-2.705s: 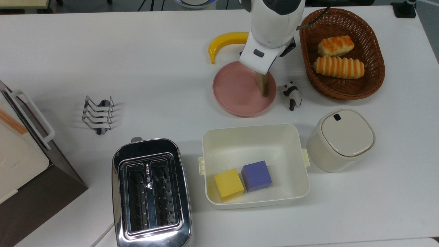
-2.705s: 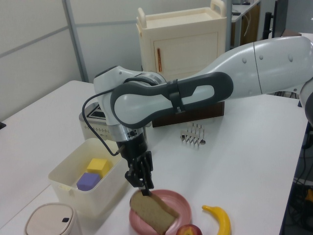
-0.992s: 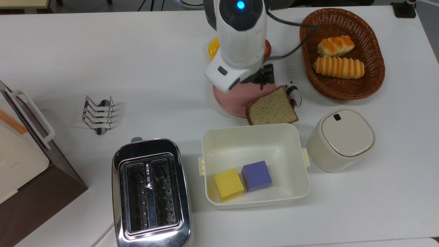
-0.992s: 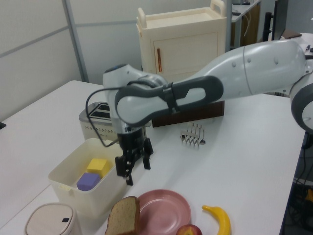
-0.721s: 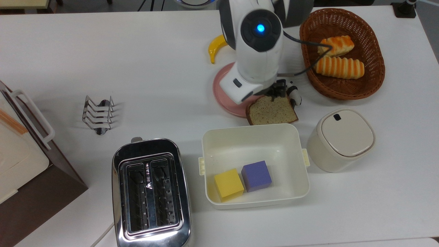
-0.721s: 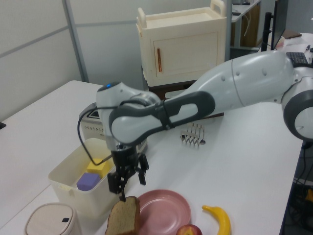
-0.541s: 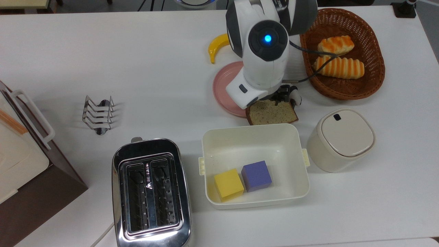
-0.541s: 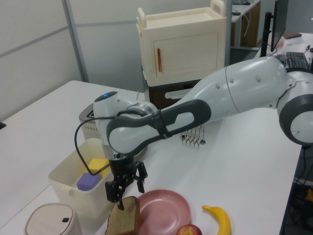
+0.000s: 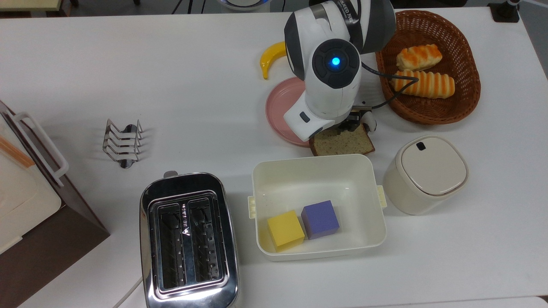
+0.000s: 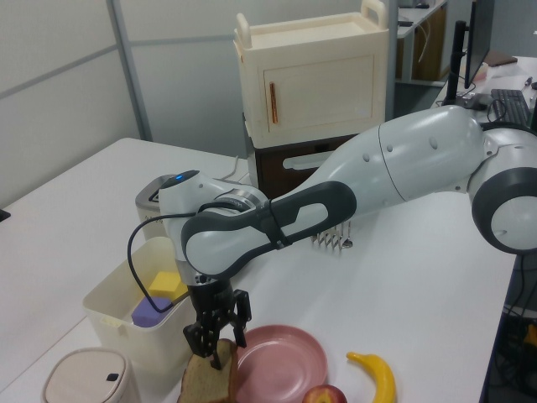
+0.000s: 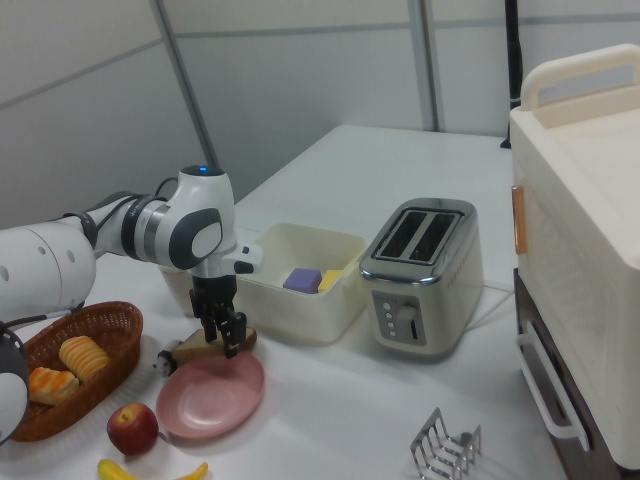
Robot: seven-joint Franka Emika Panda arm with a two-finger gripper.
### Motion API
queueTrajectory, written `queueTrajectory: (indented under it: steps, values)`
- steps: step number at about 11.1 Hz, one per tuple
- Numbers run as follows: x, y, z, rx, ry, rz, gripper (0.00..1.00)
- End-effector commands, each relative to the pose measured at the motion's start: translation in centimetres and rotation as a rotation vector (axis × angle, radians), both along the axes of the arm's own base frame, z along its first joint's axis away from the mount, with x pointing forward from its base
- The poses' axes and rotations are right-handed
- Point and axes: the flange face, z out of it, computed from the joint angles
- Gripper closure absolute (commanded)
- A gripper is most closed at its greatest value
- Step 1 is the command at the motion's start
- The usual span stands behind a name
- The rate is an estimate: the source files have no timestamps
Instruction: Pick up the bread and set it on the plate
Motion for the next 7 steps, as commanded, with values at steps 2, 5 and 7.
queueTrajectory:
  steps: [2,5,7]
  values:
    - [-0.3,0.0,0.2,-0.003,-0.014,-0.010,1.00]
    - [-0.2,-0.1,1.2,0.001,-0.027,-0.011,1.00]
    - [-0.1,-0.3,1.9,0.005,-0.034,-0.014,1.00]
